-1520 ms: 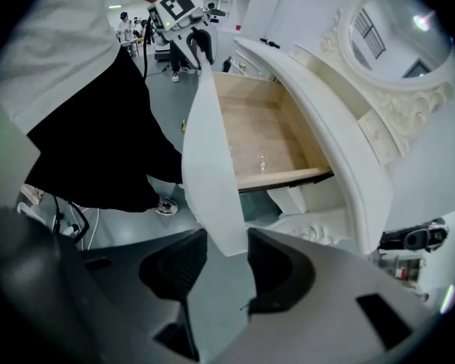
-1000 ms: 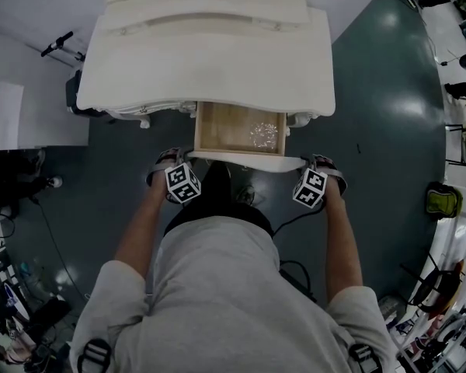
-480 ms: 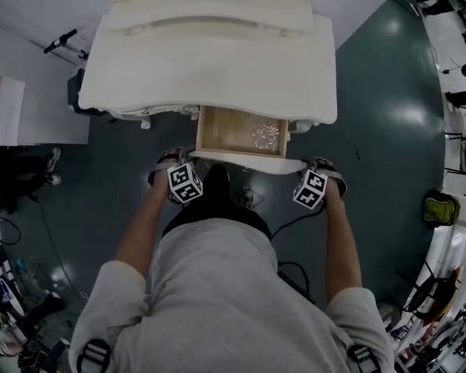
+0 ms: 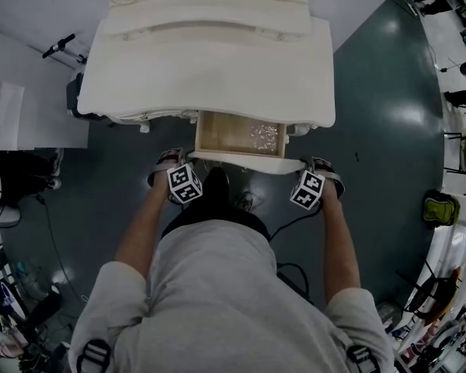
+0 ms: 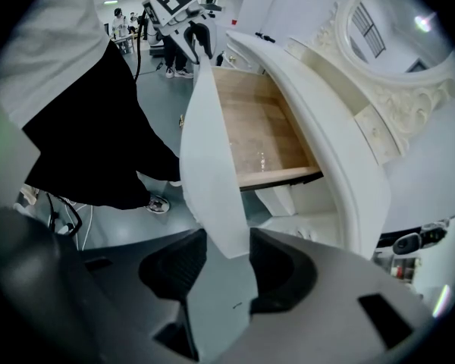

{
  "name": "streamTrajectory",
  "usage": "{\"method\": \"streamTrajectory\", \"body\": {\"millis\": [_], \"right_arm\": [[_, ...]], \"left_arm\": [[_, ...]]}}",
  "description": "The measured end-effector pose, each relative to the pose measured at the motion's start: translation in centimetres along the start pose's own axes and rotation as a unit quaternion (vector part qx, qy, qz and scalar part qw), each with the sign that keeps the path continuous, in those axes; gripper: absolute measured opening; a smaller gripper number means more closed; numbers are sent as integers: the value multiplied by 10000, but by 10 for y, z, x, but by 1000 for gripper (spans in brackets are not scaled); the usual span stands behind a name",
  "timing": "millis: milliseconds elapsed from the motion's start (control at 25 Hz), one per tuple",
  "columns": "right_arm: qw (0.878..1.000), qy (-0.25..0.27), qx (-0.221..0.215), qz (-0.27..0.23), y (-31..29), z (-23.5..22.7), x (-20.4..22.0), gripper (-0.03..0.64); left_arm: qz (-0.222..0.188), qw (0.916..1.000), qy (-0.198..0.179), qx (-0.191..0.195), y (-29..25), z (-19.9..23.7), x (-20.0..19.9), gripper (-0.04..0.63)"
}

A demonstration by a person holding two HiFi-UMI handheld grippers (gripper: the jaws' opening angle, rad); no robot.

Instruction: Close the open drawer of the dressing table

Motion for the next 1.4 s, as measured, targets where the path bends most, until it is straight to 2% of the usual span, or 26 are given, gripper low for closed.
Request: {"method": "streamTrajectory", "body": {"millis": [1040,1400], "right_arm": [[9999,-14,138,8,-8,-18,-5,181],[10000,-39,59,-43,-9,-21,-5,183]], "left_arm": [[87,9999,-13,-114,-9,15,-7,127],[141,9998,18,-110,-9,18,-11,127]]}}
Point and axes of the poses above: the fingertips, and each gripper's own axes: y backward along the fingers, z to its left, x out of its underside, the point moved 7 cm from there along y, backward along the fingers, and after that the axes turned 10 degrees about z, right-handed, at the moved point
